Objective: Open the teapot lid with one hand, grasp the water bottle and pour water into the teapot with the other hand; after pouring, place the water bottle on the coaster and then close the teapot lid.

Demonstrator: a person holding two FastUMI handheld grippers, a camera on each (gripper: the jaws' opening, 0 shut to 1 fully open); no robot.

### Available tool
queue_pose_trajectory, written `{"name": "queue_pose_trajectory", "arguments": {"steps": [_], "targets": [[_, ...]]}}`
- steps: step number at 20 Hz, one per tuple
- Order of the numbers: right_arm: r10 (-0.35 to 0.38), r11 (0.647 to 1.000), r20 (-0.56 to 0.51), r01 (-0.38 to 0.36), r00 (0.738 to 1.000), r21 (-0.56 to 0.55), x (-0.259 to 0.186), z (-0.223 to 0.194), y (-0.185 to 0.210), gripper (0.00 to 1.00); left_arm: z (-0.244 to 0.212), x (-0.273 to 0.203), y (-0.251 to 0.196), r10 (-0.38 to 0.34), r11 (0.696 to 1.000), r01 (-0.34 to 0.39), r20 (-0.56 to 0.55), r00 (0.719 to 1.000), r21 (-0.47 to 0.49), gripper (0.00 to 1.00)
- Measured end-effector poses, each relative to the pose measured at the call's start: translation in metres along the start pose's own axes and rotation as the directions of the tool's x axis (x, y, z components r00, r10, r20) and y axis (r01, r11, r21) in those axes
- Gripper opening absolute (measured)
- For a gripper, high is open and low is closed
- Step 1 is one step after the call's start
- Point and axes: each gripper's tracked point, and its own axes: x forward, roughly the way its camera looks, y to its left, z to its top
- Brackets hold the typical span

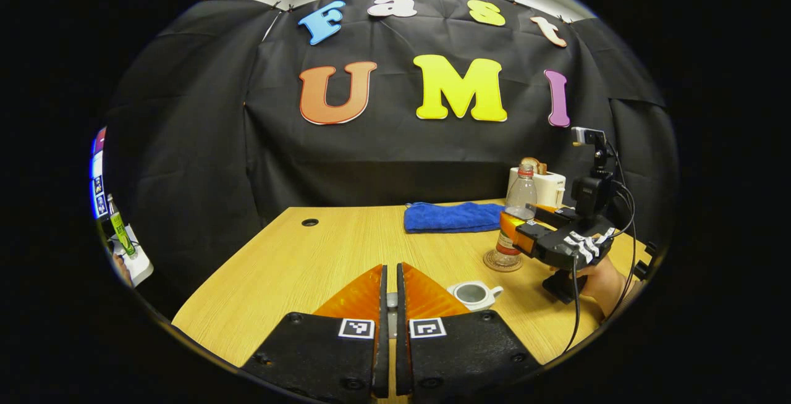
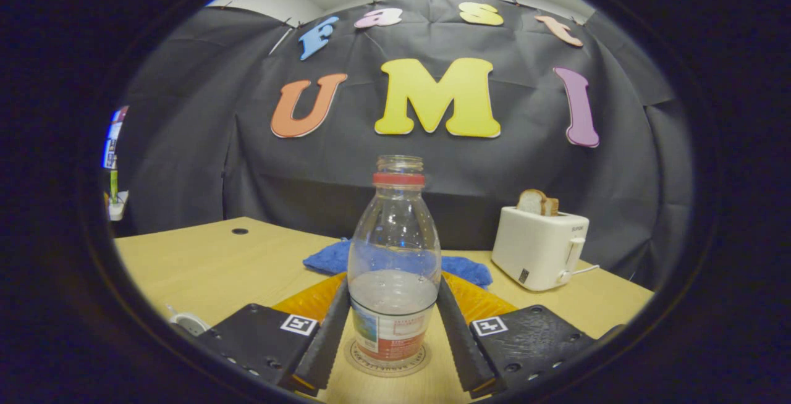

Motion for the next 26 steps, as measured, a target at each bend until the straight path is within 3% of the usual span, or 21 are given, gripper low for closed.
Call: {"name": "queue_pose_trajectory", "arguments": {"steps": [9, 12, 19, 26], "targets": [[0.019, 1.0, -0.016, -0.019, 1.0, 0.011, 0.0, -0.003, 0.003, 0.83, 0.001, -0.001, -0.005, -0.009, 1.0, 0.009, -0.002, 1.0, 0.019, 0.07], [0.035, 0.999, -0.01, -0.035, 0.999, 0.031, -0.004, 0.001, 0.004, 0.96, -0.001, -0.001, -0.004, -0.008, 1.0, 0.008, -0.006, 1.0, 0.021, 0.07], [0.07, 0.995, 0.02, -0.071, 0.997, 0.066, -0.034, 0.014, -0.006, 0.98, -0.001, 0.003, -0.016, -0.031, 0.999, 0.031, -0.004, 1.0, 0.017, 0.07], [0.037, 0.998, 0.023, -0.038, 0.999, 0.044, -0.079, -0.002, -0.018, 0.95, -0.015, 0.029, -0.082, -0.211, 0.967, 0.206, -0.021, 0.977, -0.151, 0.07]]}}
